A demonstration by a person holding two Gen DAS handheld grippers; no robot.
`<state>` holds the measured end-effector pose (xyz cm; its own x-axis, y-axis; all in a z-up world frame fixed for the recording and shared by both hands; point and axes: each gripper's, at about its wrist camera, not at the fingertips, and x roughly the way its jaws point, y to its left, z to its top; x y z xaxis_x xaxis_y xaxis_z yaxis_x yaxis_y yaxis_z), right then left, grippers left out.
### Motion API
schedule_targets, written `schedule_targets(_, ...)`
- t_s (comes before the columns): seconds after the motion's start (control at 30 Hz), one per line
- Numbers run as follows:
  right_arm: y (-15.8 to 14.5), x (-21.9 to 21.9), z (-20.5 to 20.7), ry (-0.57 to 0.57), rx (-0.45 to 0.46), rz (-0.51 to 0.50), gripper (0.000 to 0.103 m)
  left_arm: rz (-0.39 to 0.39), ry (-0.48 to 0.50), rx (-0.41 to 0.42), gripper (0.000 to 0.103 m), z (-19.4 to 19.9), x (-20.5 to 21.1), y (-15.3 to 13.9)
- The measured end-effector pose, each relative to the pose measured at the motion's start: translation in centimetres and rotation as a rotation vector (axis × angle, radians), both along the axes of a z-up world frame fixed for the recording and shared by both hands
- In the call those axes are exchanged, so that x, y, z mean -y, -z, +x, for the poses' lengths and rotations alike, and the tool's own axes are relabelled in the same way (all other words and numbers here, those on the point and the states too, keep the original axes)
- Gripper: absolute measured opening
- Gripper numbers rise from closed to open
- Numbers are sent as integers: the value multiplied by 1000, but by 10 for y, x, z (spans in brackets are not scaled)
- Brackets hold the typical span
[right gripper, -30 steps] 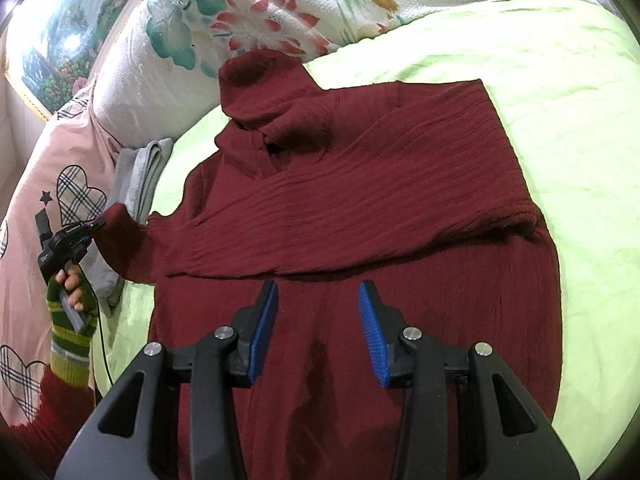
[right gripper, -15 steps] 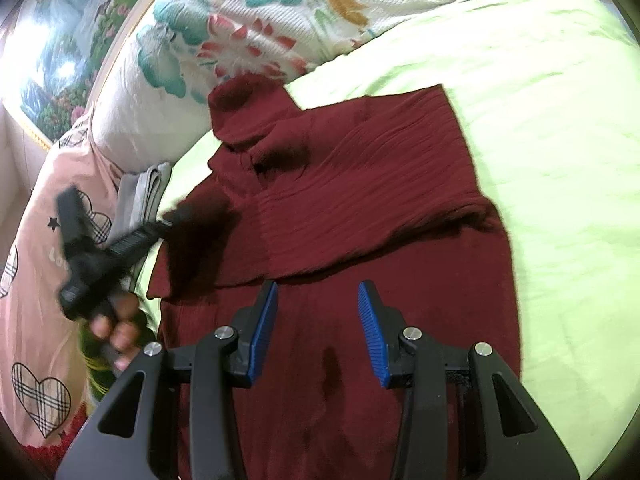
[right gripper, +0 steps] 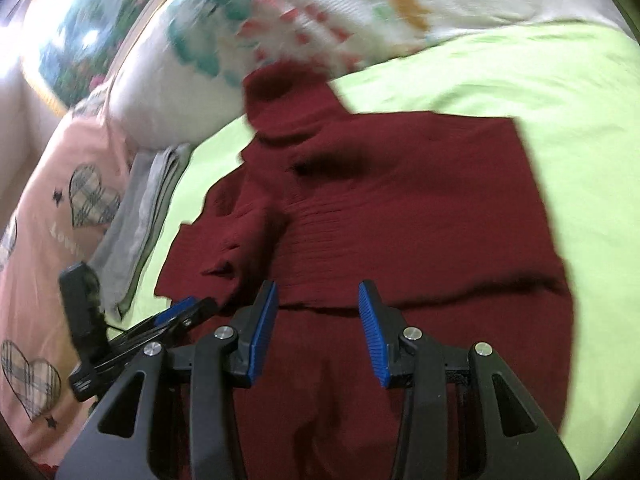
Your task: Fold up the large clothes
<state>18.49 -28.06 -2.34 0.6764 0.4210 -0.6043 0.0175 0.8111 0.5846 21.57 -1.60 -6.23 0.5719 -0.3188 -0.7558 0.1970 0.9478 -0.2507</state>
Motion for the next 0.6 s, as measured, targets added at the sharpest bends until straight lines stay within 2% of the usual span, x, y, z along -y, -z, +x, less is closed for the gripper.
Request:
schedule_targets(0.1,-7,-44,26,-108,25,-110,44,29,-140,26,65,-7,-44,-2)
schedule_targets(0.17,-13,-75,39,-178,55,-210,51,30,-217,23,66,-6,-68,2)
schedule_targets(0.23,-17,-102,46,-237,92,-301,58,23,-276,-28,66,5,-92,13)
schedule_targets(0.3,-20,-134,55,-307,139,-412,58,11,-328,-69,66,13,-110,24)
schedule_targets(0.4,-9,-169,75,-366,157,-560,58,-28,-340,-81,66,18,-118,32)
schedule_targets(0.5,11,-187,96,-394,132,-665,58,2,-331,-69,66,20,-114,33)
schedule_targets(0.57,21,-185,107,-382,116,-708,48,19,-329,-71,67,23,-112,35)
schedule_targets(0.6,24,-182,111,-371,102,-702,32,24,-328,-70,67,25,-112,35)
